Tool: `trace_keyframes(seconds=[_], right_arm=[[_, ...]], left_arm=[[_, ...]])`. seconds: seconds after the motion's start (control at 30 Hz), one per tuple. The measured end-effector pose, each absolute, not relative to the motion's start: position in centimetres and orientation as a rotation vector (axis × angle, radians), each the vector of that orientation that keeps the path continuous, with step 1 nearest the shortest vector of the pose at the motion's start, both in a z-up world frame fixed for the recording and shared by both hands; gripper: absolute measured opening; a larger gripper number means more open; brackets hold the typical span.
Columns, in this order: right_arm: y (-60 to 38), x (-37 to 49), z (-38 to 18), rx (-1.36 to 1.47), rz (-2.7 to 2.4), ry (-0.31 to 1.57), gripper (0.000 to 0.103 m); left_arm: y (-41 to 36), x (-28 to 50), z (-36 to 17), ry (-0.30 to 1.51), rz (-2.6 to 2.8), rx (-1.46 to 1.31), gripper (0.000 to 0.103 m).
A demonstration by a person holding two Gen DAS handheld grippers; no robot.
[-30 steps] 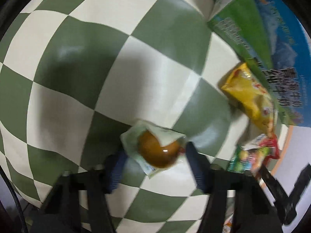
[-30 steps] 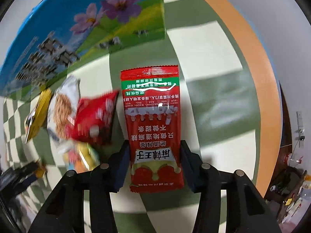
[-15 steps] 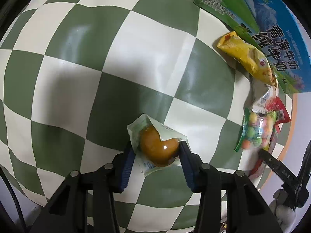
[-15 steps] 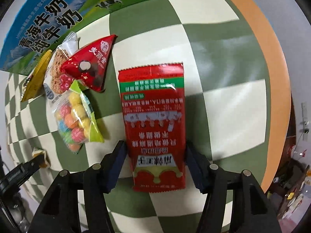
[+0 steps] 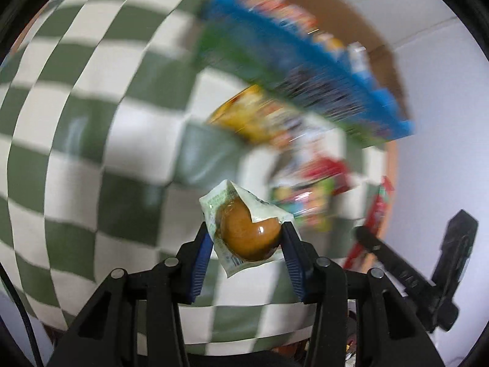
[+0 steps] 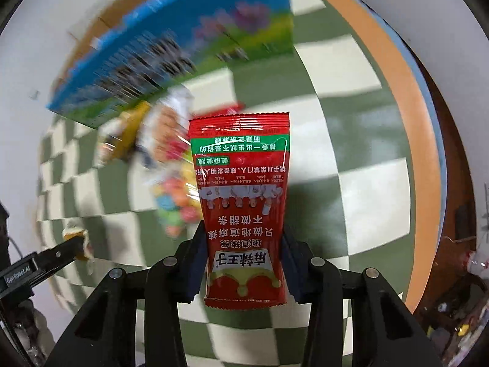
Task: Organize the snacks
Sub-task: 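Carry the cake and red packet into the box and open both tools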
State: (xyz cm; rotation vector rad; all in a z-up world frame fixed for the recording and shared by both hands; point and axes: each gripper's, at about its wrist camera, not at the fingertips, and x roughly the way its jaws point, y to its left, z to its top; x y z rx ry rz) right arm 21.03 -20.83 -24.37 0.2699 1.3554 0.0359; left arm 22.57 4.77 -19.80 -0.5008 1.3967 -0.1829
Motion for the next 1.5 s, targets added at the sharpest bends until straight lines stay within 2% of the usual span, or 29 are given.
trace_keyframes(seconds=[0.13, 0.3, 0.5, 0.67, 1.0, 1.03, 1.07, 1.1, 1.13, 1.17, 1.2, 1.27, 1.5], right_arm=[[-20.2, 23.4, -19.2, 0.292, 0.088, 1.266, 0.046], [-19.2, 28.7, -12.3, 0.275, 0.119, 1.129, 0.046], [-20.1, 36.8, -8.6, 0.181, 0.07, 1.061, 0.046], [-20.3, 42.6, -9.2, 0.109, 0.036, 1.104, 0.046], [-20.1, 48.2, -17.0, 0.051, -0.014, 1.24, 0.046], [-20.1, 48.5, -17.7, 0.051, -0.012, 1.263, 0.048], [-20.3, 48.9, -18.4, 0.052, -0.007, 1.297, 0.054], [-20.3, 49.1, -19.1, 0.047, -0.008, 1.324, 0.073], [-20.4, 49.2, -19.6, 0.046, -0.011, 1.341, 0.08], [-20.5, 49.2, -19.9, 0.061, 0.016, 1.348, 0.085], [-20.5, 49.2, -20.2, 0.065, 0.024, 1.359, 0.085], [-20.5, 49.2, -20.6, 0.066, 0.024, 1.373, 0.086], [-19.8, 48.6, -21.1, 0.063, 0.033, 1.368, 0.093]], left_arm=[[2.8, 28.0, -15.2, 1.339, -0.303, -0.538, 0.042], [0.4, 35.0, -10.2, 1.248, -0.364, -0.419, 0.042], [-1.8, 42.8, -9.8, 1.259, -0.328, -0.288, 0.042], [-2.6, 47.7, -13.4, 1.344, -0.261, -0.228, 0.042], [-3.6, 50.3, -21.8, 1.554, -0.225, -0.193, 0.044], [-3.5, 50.3, -22.2, 1.569, -0.225, -0.206, 0.044], [-3.4, 50.3, -22.5, 1.578, -0.212, -0.205, 0.05], [-3.3, 50.3, -22.6, 1.567, -0.204, -0.198, 0.059], [-3.3, 50.2, -22.5, 1.551, -0.2, -0.19, 0.065], [-3.2, 50.1, -22.4, 1.537, -0.193, -0.175, 0.078], [-3.1, 50.1, -22.4, 1.53, -0.181, -0.153, 0.084], [-2.8, 50.1, -22.4, 1.522, -0.167, -0.132, 0.089], [-1.3, 49.8, -20.4, 1.443, -0.127, -0.088, 0.089]])
